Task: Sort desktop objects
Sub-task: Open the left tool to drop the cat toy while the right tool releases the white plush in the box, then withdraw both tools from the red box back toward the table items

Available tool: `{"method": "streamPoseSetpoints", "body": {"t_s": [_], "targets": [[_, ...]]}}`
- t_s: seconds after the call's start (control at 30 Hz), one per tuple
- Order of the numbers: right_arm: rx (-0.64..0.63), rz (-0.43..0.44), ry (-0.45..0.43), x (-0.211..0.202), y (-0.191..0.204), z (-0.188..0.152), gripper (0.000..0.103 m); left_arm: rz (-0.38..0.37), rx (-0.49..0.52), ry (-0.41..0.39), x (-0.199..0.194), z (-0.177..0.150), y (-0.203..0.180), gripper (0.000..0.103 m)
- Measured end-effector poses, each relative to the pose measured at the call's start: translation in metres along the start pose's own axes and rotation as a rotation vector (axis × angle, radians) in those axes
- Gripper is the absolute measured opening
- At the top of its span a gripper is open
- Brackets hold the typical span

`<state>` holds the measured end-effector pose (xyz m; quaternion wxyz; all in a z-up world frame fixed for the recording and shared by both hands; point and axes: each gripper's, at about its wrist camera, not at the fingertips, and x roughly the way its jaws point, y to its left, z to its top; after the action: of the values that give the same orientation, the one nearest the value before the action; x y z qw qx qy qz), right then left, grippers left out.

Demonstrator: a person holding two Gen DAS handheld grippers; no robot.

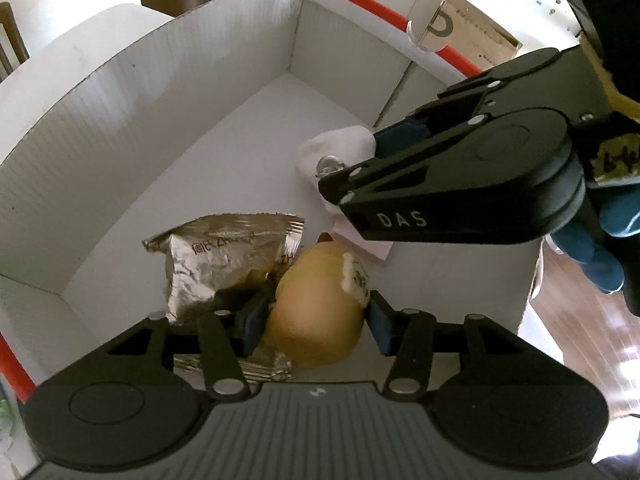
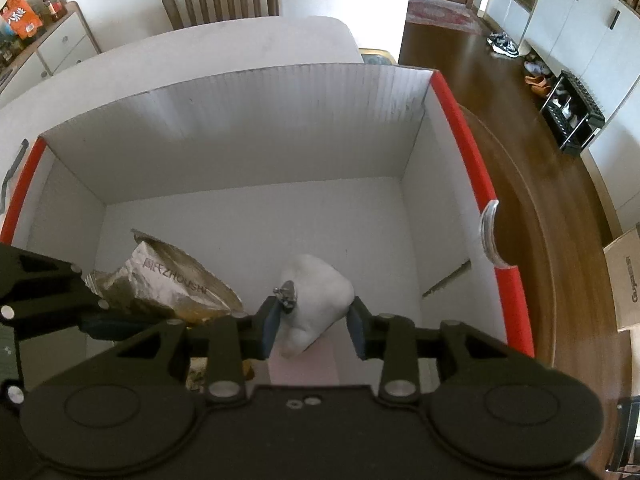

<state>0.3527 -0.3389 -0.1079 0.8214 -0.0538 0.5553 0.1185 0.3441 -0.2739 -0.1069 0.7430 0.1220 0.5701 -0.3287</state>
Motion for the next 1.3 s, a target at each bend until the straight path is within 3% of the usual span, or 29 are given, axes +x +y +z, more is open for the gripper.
{"method": "streamPoseSetpoints", "body": {"t_s": [0.27, 0.7, 1.3], "targets": [[0.008, 0.006, -0.004, -0.002, -0.001, 0.002, 0.043, 0.005, -0.010, -0.041, -0.010, -0.001, 0.006, 0.066], [0.010, 0.070, -0.104, -0.047, -0.012, -0.014, 0.053, 0.032, -0.040, -0.196, -0.059, -0.029, 0.005, 0.066], [-0.010, 0.116, -0.288, -0.132, 0.015, -0.041, 0.063, 0.078, -0.082, -0.411, -0.134, -0.085, -0.013, 0.066]]}}
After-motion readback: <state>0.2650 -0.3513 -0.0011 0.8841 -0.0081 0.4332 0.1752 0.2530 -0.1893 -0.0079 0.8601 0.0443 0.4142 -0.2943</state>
